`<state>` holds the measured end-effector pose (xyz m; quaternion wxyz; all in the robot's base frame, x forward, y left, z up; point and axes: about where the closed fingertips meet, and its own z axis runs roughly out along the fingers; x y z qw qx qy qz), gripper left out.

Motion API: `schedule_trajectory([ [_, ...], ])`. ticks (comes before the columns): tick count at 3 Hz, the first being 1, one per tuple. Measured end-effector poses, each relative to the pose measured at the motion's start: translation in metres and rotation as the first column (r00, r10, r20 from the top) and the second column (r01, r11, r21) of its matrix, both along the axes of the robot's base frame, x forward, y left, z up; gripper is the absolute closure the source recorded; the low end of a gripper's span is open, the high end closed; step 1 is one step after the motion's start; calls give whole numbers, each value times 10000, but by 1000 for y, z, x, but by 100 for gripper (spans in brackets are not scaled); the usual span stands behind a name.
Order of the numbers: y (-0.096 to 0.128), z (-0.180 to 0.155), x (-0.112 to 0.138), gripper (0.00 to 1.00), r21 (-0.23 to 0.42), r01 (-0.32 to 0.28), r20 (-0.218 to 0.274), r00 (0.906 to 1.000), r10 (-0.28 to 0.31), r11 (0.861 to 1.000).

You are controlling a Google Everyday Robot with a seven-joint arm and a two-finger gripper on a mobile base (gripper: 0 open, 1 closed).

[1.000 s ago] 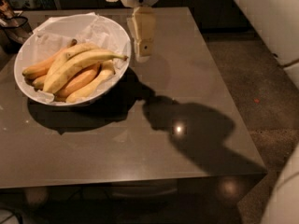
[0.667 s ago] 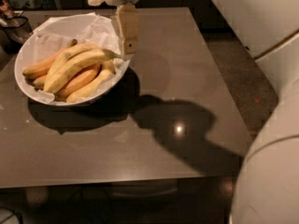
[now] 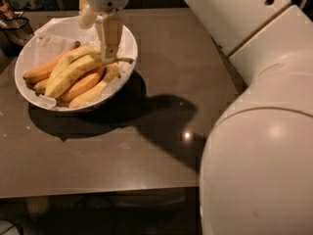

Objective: Pick banana from white bowl

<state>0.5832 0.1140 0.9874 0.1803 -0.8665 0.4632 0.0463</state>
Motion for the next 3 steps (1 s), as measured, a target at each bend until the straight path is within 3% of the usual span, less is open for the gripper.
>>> schedule_trajectory([
  [3, 24, -42, 5, 28, -293, -38, -993, 9951, 9, 9996],
])
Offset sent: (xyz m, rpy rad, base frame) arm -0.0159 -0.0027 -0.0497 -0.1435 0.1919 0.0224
